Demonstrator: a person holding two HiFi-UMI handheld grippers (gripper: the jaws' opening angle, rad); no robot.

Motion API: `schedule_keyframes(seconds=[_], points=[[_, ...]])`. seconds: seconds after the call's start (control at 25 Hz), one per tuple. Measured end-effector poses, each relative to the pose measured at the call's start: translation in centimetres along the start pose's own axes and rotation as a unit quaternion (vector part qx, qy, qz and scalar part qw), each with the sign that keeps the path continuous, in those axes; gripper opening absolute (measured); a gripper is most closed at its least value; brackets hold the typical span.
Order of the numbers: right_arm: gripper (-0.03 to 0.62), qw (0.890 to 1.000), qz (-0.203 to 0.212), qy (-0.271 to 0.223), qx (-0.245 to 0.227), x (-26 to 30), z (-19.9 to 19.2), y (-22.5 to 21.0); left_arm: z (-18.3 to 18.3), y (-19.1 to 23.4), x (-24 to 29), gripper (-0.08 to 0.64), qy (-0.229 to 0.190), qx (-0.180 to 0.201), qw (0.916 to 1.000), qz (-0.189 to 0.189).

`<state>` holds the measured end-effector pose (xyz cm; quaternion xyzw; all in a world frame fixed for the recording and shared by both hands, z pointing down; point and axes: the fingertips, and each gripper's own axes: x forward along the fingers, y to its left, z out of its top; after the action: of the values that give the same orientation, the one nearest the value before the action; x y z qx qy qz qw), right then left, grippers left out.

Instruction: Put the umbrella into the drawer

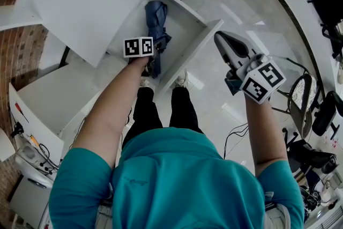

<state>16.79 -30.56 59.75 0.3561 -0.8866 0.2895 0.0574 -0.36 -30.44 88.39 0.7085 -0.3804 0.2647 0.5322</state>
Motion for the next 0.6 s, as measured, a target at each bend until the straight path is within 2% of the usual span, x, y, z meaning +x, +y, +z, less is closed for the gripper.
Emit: schedule_keyframes(seconds=[0.08, 0.24, 0.4, 0.6], points=[[0.023, 1.000, -0.001, 0.001, -0.001, 0.0, 0.1, 0.1, -0.1, -0.2, -0.1, 0.262, -0.001, 0.000, 1.0000, -0.006], [0.023, 1.000, 0.000, 0.002, -0.005, 0.1, 0.6, 0.7, -0.2, -0.4, -1.3, 0.288, -0.004, 0.015, 0.9999, 0.008], [0.023, 1.000, 0.003, 0.000, -0.011, 0.3, 1.5, 2.1, -0.1, -1.7, -3.9, 0.291, -0.016, 0.062, 0.9979, 0.012], [0.023, 1.000, 0.006, 0.004, -0.026, 0.5, 3.4, 4.3, 1.6, -4.7, -8.6, 0.291, -0.050, 0.122, 0.9912, -0.010]])
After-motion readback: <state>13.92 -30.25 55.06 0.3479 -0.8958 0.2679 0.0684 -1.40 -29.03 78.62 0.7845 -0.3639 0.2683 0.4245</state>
